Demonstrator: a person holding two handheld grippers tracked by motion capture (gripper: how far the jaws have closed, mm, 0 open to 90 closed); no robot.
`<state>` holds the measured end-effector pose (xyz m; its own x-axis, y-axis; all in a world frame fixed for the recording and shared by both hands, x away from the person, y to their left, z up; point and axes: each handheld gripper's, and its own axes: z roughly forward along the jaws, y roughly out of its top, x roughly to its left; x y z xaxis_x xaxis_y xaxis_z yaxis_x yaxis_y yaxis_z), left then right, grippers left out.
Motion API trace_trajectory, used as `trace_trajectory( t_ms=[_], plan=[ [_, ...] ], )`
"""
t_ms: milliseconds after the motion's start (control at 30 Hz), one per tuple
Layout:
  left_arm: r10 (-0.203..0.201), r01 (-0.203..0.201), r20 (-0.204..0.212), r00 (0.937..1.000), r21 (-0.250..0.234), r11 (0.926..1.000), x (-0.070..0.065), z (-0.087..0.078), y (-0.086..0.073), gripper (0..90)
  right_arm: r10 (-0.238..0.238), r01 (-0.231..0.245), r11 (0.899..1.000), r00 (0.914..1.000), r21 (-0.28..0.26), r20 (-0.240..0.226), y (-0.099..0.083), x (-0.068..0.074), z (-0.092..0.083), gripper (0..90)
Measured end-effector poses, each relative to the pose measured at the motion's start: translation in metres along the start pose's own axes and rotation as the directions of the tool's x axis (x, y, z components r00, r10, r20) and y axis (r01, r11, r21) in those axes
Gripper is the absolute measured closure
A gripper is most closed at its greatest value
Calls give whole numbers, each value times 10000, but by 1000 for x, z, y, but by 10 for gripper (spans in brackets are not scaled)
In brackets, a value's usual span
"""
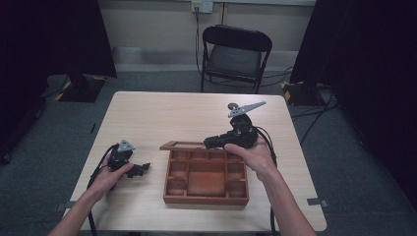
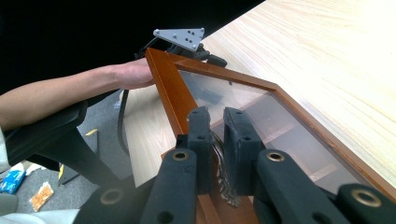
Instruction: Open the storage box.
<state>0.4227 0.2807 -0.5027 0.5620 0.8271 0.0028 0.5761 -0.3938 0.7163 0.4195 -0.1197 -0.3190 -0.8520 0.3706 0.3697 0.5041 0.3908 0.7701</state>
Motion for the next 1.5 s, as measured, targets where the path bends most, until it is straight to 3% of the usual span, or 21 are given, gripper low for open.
trace_trajectory(
  t_ms=[1500],
  plan=[
    [27,-27,-21,10000,28,10000,0,0,0,14,583,-581,9983,9981,106,-207,14,-11,-3,820]
  ],
)
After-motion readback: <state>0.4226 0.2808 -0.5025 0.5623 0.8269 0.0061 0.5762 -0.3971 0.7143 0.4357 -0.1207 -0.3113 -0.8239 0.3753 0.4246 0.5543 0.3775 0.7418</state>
